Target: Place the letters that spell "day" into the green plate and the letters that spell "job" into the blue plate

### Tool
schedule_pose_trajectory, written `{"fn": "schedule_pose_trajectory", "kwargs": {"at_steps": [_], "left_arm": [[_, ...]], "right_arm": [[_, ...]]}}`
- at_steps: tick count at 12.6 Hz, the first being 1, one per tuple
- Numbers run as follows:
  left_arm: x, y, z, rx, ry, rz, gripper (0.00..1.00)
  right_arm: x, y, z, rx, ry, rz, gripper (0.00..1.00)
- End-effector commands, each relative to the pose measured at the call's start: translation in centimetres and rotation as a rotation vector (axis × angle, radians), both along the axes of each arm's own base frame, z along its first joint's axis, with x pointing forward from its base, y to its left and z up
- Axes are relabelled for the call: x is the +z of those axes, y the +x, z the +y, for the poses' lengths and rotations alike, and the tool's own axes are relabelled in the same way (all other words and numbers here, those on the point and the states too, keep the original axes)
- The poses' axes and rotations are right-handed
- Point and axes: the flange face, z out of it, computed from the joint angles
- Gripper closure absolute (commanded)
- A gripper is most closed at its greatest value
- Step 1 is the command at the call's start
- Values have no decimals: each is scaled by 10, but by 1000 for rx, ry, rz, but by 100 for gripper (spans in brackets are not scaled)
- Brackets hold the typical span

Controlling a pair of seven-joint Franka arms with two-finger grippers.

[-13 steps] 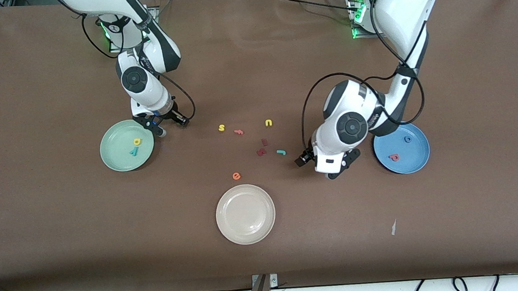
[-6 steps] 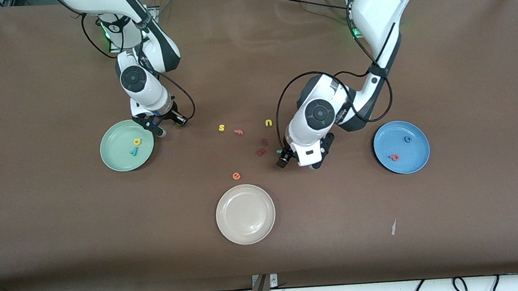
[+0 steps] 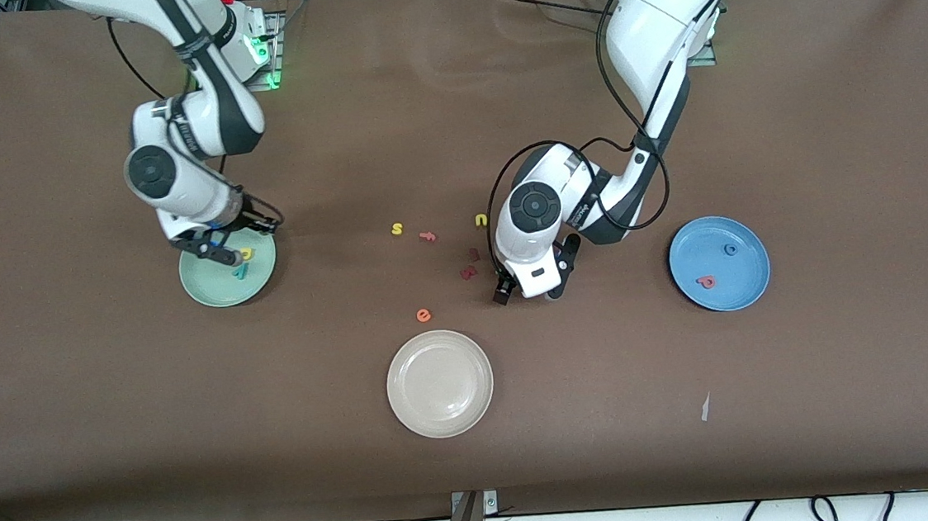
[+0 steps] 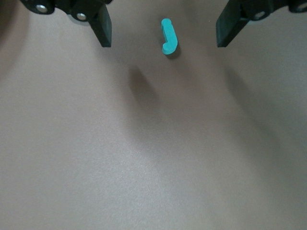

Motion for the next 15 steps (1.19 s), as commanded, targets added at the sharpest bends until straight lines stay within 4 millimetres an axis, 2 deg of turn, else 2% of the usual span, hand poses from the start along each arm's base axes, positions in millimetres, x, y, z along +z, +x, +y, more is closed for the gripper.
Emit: {"fn": "schedule_pose_trajectory", "kwargs": {"at_steps": [1,2,4,6,8,10,12,15], "left_arm": [[-11,3,-10,27,26,-15,10],[-12,4,-9,37,27,-15,14],[-16,-2,-15,29,29,-8,21],[-17,-7,-21,33,31,-6,26],[-18,-9,-22,42,33,-4,37],[-18,-9,-22,42,33,-4,56],[-18,-7,-21,44,34,-5,73],[-20,-7,-20,44,37,-4,93]], "right_arm": [[2,19,-11,44,6,27,17],[-3,22,-22,33,2,33,0],[1,23,-21,61,14,38,0],[25,39,-14,79,23,60,0],[78,73,2,171,40,68,0],[122,97,3,316,81,81,0],[174,113,-10,425,95,33,0],[267,127,-49,432,92,12,0]]}}
